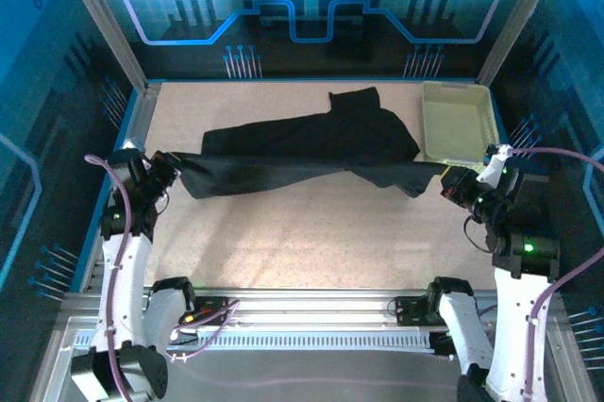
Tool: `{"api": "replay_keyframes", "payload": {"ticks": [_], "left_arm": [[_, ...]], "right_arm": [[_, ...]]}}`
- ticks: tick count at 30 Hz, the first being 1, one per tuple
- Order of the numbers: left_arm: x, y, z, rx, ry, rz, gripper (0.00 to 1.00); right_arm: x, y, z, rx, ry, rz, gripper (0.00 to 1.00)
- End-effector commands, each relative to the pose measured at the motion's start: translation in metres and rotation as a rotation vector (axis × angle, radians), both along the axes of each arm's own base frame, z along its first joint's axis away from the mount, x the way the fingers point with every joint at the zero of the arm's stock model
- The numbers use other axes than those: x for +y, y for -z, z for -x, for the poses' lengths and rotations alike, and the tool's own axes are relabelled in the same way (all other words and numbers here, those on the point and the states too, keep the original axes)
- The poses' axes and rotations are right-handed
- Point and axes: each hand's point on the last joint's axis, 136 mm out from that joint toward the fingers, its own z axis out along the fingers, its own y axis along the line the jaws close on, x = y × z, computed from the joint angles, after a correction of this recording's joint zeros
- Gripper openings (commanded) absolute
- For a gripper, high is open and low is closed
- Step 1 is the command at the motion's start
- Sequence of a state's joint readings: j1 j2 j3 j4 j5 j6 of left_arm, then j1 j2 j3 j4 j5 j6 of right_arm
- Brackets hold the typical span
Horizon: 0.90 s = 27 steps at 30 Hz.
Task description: Fold the inside-out t-shirt
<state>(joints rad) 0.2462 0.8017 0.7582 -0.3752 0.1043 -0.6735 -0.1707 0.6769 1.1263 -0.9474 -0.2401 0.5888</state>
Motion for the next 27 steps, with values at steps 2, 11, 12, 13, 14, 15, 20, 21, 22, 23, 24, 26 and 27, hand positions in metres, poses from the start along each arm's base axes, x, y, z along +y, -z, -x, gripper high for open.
{"api": "replay_keyframes", "payload": {"ticks": [2,11,12,13,14,15,20,21,22,23,24,26,27], "left_arm": [[0.005,0.016,0.009,0.029,-0.014,-0.024,0.00],[-0.004,0.009,0.034,-0.019,0.006,-0.052,0.00],[-0.004,0.007,0.038,-0.028,0.001,-0.053,0.00],[-0.005,0.006,0.040,-0.038,0.000,-0.051,0.00],[-0.006,0.006,0.041,-0.046,0.000,-0.048,0.00],[-0.006,0.006,0.042,-0.051,-0.002,-0.048,0.00],[0.002,0.014,0.045,-0.019,-0.036,-0.078,0.00],[0.003,0.015,0.047,-0.012,-0.048,-0.079,0.00],[0.005,0.017,0.049,-0.005,-0.061,-0.078,0.00],[0.007,0.020,0.052,0.008,-0.081,-0.073,0.00],[0.008,0.025,0.056,0.020,-0.096,-0.065,0.00],[0.006,0.035,0.062,0.039,-0.103,-0.037,0.00],[0.003,0.044,0.065,0.050,-0.100,-0.014,0.00]], "right_arm": [[0.008,0.043,0.008,0.120,-0.043,-0.022,0.00],[0.003,0.034,0.031,0.099,-0.062,0.094,0.00],[0.002,0.029,0.031,0.087,-0.057,0.101,0.00],[0.001,0.026,0.031,0.079,-0.054,0.106,0.00],[0.001,0.024,0.030,0.074,-0.052,0.110,0.00],[0.000,0.022,0.030,0.074,-0.053,0.114,0.00],[0.004,0.022,0.027,0.067,-0.070,0.094,0.00],[0.006,0.023,0.027,0.071,-0.079,0.086,0.00],[0.007,0.027,0.029,0.081,-0.081,0.080,0.00],[0.006,0.031,0.031,0.097,-0.076,0.081,0.00],[0.003,0.037,0.033,0.122,-0.061,0.087,0.00],[-0.001,0.055,0.041,0.188,-0.035,0.096,0.00],[-0.003,0.066,0.046,0.232,-0.027,0.096,0.00]]}}
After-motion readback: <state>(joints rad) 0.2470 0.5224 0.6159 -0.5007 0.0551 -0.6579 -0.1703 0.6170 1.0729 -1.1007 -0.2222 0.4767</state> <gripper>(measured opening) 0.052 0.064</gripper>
